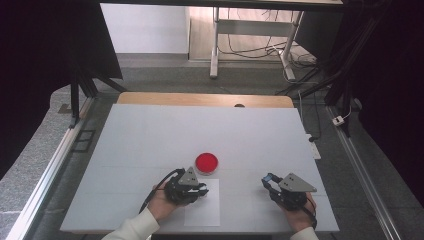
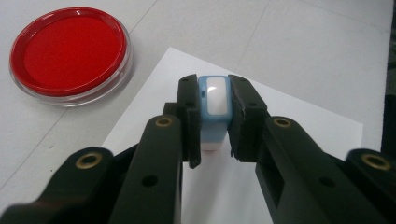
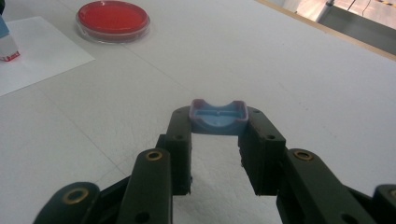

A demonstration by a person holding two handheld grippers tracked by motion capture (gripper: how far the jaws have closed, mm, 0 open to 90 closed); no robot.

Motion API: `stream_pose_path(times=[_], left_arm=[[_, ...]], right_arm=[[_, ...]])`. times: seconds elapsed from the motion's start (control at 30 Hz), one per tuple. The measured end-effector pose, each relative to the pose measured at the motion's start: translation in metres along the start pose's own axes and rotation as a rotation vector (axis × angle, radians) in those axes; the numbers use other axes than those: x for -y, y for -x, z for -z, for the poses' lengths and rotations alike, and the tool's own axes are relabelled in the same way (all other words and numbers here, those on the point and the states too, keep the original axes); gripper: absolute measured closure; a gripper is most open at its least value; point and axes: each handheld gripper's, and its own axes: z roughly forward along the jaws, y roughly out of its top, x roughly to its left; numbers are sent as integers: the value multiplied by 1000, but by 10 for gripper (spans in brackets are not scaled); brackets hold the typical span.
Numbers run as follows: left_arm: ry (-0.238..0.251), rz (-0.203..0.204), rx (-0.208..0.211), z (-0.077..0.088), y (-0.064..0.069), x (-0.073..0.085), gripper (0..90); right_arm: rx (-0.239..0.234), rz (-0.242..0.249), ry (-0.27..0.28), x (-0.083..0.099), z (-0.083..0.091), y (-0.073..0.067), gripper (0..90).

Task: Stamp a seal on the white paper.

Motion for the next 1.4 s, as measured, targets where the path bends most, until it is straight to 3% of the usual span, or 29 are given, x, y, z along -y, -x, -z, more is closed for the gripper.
stream_pose_path(times=[0.87,1.4], left_arm=[[-30,-26,-33,0,6,-2,761],[7,-1,-28,0,5,4,760]], right_arm=[[2,-2,1,-1,1,-1,650],[3,-6,9,0,1,0,649]])
